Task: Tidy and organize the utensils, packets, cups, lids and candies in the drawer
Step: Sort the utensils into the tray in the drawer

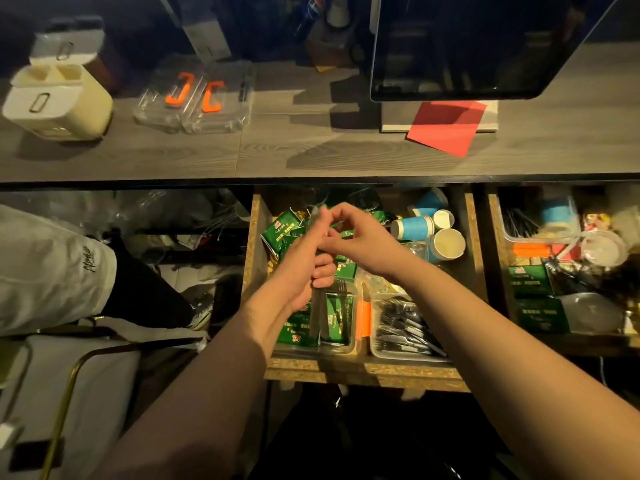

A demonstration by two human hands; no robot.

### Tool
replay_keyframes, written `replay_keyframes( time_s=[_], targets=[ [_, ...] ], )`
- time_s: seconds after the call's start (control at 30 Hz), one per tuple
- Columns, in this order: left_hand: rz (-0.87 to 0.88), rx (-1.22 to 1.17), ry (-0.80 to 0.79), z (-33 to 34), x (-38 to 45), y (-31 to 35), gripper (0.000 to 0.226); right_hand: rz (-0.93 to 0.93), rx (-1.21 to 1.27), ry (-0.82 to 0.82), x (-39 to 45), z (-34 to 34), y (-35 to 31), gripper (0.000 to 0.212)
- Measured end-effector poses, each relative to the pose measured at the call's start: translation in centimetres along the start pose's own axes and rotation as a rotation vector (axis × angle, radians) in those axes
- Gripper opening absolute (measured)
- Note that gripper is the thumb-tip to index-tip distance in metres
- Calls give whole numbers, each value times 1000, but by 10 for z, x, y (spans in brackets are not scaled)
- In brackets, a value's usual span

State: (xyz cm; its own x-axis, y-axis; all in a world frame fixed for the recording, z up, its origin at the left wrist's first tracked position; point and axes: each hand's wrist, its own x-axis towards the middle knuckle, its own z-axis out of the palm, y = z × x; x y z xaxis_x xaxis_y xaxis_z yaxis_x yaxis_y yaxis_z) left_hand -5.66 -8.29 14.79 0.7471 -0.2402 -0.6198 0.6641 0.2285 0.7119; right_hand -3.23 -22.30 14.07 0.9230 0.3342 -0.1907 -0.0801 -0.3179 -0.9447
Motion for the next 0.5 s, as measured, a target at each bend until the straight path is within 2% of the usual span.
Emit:
replay_keyframes(
  time_s=[0.07,0.13,0.2,0.27,0.33,0.37,0.43,0.5],
  targets=[
    [47,-26,72,-3,1,0,52,102,82,-11,-4,10,-3,31],
    [138,-43,131,-6,3,2,37,211,104,-180,-16,18,-4,33],
    [214,-126,187,-12,5,5,43,293,42,-366,-27,28,6,37],
    [249,-207,252,-19,8,10,45,332,133,-456,-35,39,21,29],
    [248,-225,289,-25,10,11,43,354,287,-429,-41,50,33,15],
    [237,-177,286,-26,10,11,39,356,317,-389,-42,53,37,16],
    [172,40,230,-26,8,4,31,370,360,-320,-42,57,38,18],
    [87,219,169,-26,5,-10,30,399,451,-323,-40,58,38,18]
  ],
)
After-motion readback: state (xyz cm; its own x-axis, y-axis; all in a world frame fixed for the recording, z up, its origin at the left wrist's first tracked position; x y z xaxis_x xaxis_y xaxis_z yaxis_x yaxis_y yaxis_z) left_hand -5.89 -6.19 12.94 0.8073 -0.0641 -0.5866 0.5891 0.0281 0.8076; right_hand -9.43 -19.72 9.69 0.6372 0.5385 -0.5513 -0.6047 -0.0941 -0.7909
